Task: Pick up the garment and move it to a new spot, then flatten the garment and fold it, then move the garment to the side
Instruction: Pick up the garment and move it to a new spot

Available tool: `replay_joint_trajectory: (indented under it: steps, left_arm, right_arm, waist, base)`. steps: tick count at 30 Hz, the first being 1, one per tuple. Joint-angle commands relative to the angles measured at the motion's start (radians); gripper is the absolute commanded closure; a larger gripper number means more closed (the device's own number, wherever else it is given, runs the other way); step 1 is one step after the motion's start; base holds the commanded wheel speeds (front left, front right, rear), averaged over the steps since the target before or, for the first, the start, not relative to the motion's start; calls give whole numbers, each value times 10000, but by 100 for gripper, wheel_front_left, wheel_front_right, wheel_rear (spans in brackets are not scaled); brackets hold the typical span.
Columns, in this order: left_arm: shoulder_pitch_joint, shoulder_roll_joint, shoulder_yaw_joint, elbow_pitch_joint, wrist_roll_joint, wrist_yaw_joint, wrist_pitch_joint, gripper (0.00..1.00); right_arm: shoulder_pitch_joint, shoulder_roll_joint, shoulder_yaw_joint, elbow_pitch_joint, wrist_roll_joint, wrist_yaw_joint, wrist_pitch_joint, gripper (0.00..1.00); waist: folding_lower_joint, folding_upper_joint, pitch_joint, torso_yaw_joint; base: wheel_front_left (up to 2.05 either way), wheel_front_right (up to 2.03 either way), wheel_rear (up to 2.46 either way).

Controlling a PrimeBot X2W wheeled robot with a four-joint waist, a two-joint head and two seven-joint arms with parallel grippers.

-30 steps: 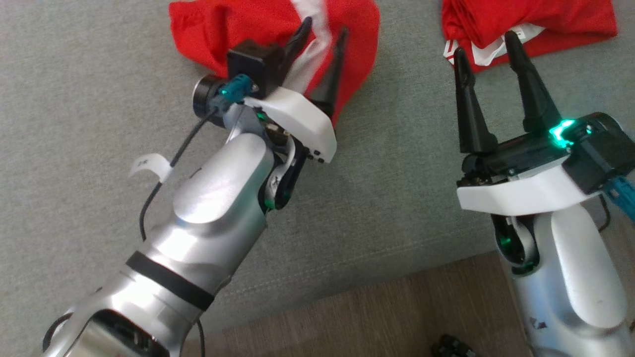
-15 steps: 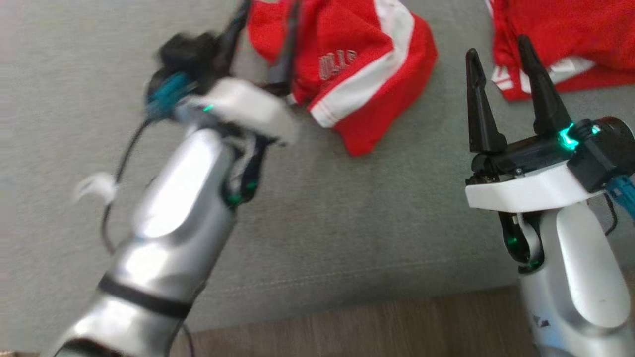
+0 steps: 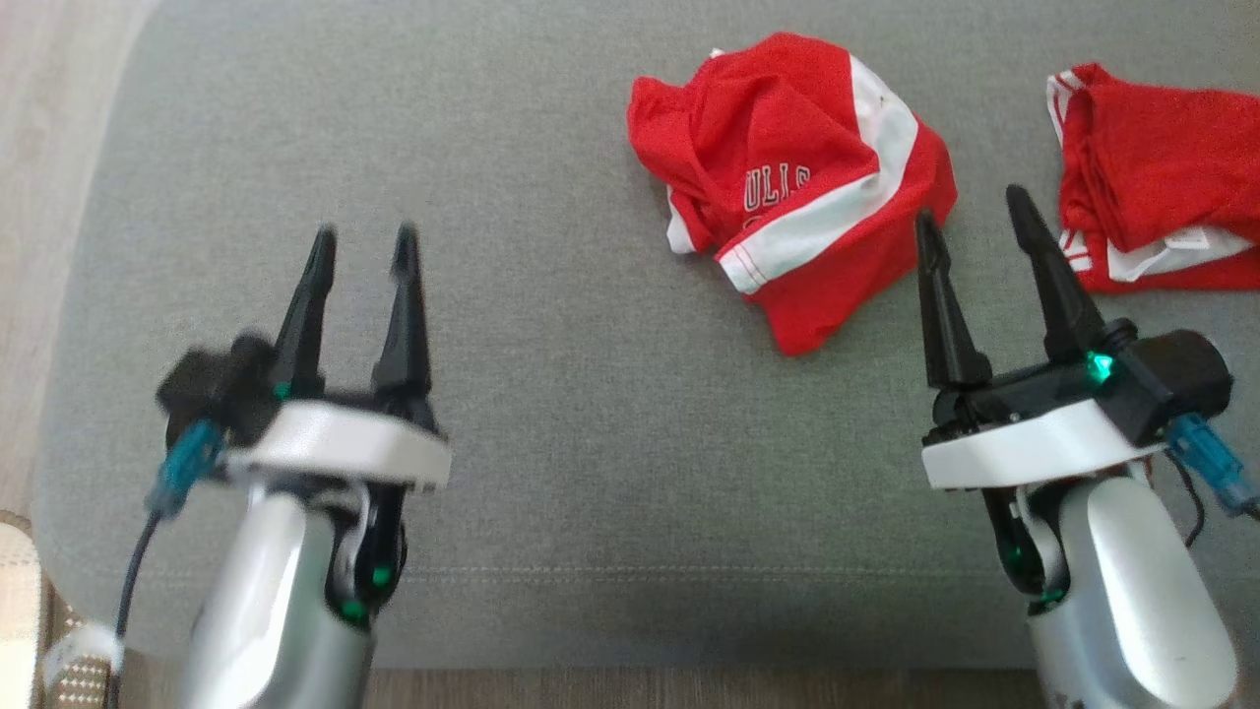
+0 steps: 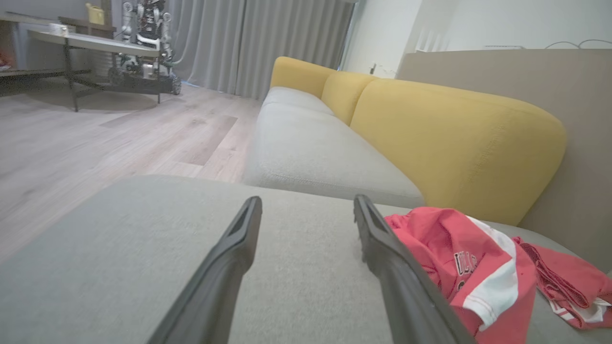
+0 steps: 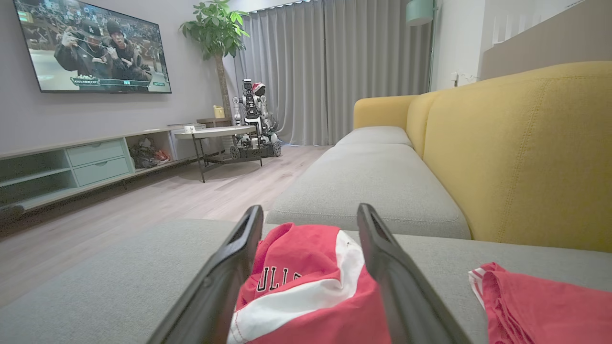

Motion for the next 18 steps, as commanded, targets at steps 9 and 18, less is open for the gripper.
replay_joint_trajectory:
  steps: [9,18]
  left_arm:
    - [600,-110,770,-1051,54,-148,-51,0]
    - [555,-114,680,-1356,60,14,-51,0]
  right_arm:
    - [64,101,290,-119,69,-2,-64,0]
    - [-100,125,389,578,150,-2,-64,0]
  waist:
    - [0,-1,-218,41]
    - [0,-1,-86,-89]
  base:
    - [0,0,0]
    - [0,0,0]
